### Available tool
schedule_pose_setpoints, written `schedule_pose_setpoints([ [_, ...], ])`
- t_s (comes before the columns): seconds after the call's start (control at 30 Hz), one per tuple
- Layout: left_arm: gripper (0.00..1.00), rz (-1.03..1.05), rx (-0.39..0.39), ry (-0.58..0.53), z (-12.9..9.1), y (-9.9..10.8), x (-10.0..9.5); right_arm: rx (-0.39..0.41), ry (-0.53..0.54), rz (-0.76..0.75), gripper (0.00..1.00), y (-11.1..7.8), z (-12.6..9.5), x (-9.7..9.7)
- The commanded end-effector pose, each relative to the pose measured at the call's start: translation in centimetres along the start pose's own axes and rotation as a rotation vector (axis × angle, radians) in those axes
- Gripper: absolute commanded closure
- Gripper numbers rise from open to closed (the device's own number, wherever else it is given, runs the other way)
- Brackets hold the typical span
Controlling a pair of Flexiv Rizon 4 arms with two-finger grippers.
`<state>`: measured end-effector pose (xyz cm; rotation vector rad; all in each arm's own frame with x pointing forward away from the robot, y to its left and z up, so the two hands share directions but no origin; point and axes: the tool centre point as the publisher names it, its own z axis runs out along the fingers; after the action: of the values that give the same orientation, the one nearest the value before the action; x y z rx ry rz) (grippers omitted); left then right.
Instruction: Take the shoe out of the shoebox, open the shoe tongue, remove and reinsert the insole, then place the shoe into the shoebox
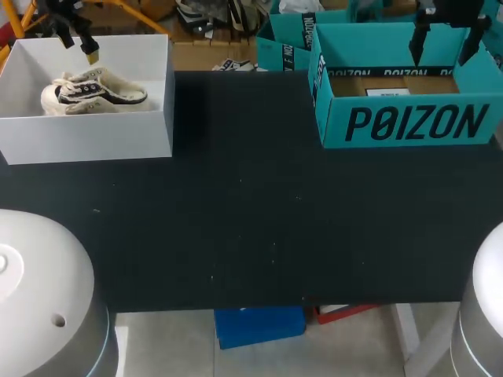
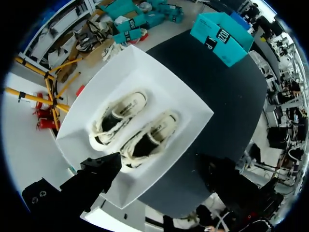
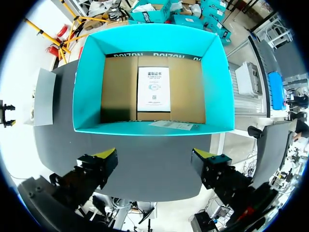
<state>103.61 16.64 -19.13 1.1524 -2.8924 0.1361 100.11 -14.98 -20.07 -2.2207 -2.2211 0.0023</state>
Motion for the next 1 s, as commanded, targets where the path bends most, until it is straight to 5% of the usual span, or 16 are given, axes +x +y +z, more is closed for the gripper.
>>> schedule_pose_setpoints([
  [0.03,0.0,0.493,-0.012,0.004,-0.22,0.15,-0.45,0.001,0.0,0.0,0.0,0.0,-0.06,-0.01],
  [0.17,0.0,0.501,0.055,0.026,-0.41,0.12,-1.03,0.001,0.0,0.0,0.0,0.0,-0.06,-0.01],
  [1.0,0.0,0.501,0.055,0.026,-0.41,0.12,-1.03,0.001,0.0,0.0,0.0,0.0,-0.06,-0.01],
])
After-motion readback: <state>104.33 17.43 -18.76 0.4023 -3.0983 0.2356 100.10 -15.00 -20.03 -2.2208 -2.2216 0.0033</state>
